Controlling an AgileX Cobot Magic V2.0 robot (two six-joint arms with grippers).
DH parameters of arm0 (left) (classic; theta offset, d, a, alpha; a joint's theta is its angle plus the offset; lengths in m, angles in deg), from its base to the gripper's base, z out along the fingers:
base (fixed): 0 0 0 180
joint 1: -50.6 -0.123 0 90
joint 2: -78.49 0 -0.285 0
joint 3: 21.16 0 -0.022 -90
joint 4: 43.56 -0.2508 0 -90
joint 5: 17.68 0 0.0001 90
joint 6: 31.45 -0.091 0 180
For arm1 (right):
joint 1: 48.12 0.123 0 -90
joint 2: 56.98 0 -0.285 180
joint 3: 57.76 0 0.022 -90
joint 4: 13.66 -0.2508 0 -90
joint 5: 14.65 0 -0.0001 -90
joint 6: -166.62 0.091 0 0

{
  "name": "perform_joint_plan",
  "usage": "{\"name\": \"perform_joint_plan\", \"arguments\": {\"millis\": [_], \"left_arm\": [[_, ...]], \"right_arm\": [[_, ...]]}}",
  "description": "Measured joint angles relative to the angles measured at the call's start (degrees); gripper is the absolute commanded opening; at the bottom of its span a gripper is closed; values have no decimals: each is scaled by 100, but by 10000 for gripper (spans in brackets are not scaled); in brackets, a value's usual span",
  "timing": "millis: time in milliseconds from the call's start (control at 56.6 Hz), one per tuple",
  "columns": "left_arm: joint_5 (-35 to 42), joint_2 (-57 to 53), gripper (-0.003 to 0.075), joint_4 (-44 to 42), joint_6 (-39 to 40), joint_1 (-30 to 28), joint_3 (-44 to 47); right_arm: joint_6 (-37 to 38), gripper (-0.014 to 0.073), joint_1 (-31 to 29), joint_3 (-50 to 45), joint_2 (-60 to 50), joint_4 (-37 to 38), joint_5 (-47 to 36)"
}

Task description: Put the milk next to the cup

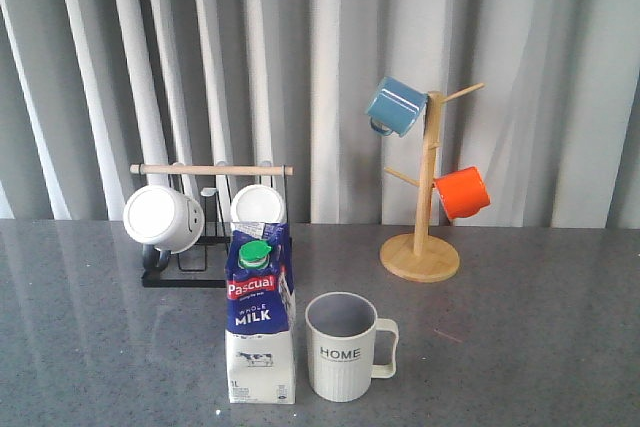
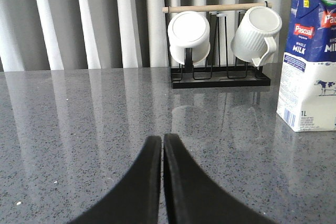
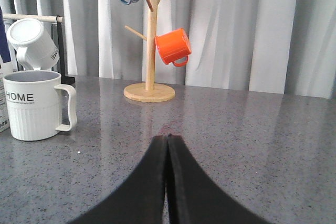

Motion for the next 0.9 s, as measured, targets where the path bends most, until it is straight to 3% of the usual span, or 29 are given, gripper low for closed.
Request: {"name": "perform_joint_plan", "arguments": {"millis": [177,902], "left_arm": [[0,0,-6,0,0,0,0],[0,0,-6,0,0,0,0]], "right_arm": [[0,-8,0,0,-248,0,414],[0,-8,0,0,-248,0,456]]}}
